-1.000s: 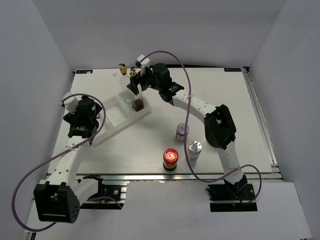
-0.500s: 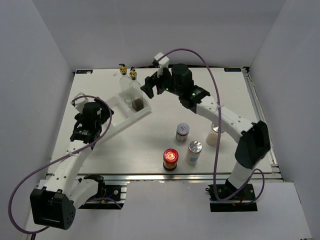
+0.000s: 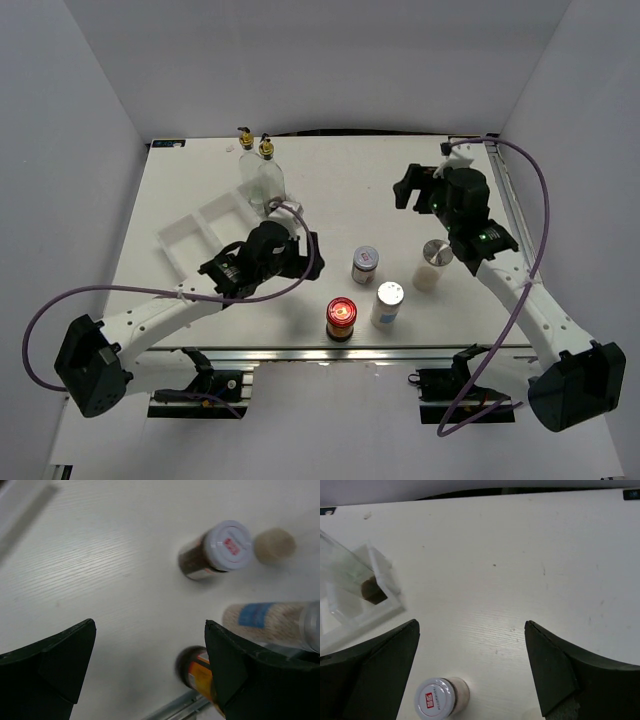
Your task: Organize the condiment bottles
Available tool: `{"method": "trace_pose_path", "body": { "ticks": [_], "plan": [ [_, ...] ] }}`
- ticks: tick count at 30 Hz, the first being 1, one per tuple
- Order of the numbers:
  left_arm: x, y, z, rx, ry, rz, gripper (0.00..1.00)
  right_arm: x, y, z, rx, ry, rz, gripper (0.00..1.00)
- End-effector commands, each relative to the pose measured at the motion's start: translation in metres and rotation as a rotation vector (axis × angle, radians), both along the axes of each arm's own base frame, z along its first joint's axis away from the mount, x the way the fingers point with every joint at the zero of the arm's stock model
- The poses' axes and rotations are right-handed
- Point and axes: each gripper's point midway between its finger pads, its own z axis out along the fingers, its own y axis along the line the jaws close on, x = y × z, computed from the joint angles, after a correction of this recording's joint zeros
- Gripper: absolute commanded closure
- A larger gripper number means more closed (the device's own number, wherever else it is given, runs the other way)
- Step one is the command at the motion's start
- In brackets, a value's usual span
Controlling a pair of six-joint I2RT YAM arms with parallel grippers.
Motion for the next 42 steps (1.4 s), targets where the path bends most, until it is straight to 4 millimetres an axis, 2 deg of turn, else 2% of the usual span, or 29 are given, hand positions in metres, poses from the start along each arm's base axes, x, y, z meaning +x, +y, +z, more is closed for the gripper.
{"method": "trace_pose_path", "body": {
  "ticks": [1,4,5,6,8,13,16,23,26,28,30,31,33,34,38,42],
  "plan": [
    [-0.018,-0.049,0.048,-0.112,-0.069,-0.222,0.02,-0.008,-0.025,-0.014,0.011,0.048,-0.086,0.11],
    [-0.043,-0.072,0.033,-0.14,0.047,-0.349,0.02,-0.01,-0.036,-0.016,0.011,0.042,-0.118,0.1],
    [-0.049,-0.077,0.022,-0.116,0.089,-0.377,0.02,-0.011,-0.037,-0.016,0.01,0.043,-0.118,0.11],
    [-0.063,-0.081,0.016,-0.087,0.118,-0.418,0.02,-0.011,-0.038,-0.016,0.009,0.041,-0.122,0.11],
    [-0.069,-0.085,0.015,-0.039,0.105,-0.44,0.02,-0.012,-0.039,-0.019,0.011,0.047,-0.118,0.11],
    [-0.101,-0.094,-0.011,0.042,0.186,-0.536,0.02,-0.014,-0.037,-0.018,0.017,0.044,-0.093,0.1],
    [-0.104,-0.087,-0.023,0.175,0.194,-0.536,0.02,-0.015,-0.035,-0.018,0.017,0.043,-0.077,0.11],
    [-0.11,-0.081,-0.027,0.274,0.225,-0.558,0.02,-0.014,-0.041,-0.02,0.004,0.039,-0.108,0.11],
    [-0.106,-0.067,-0.037,0.365,0.249,-0.515,0.02,-0.013,-0.043,-0.025,-0.008,0.056,-0.12,0.11],
    [-0.101,-0.067,-0.034,0.391,0.233,-0.495,0.05,-0.012,-0.046,-0.027,-0.014,0.054,-0.135,0.11],
    [-0.099,-0.067,-0.036,0.409,0.234,-0.489,0.11,-0.01,-0.051,-0.029,-0.017,0.049,-0.162,0.11],
    [-0.098,-0.067,-0.037,0.413,0.235,-0.483,0.3,-0.009,-0.053,-0.029,-0.018,0.048,-0.168,0.11],
    [-0.098,-0.064,-0.039,0.447,0.25,-0.473,0.48,-0.008,-0.056,-0.031,-0.015,0.053,-0.191,0.11],
    [-0.098,-0.064,-0.038,0.445,0.246,-0.465,0.63,-0.008,-0.056,-0.03,-0.013,0.054,-0.193,0.11],
    [-0.087,-0.065,-0.034,0.429,0.21,-0.394,1.0,-0.008,-0.063,-0.035,-0.021,0.06,-0.221,0.11],
    [-0.065,-0.059,-0.016,0.409,0.138,-0.232,1.0,-0.009,-0.073,-0.025,-0.021,0.024,-0.262,0.11]
  ]
}}
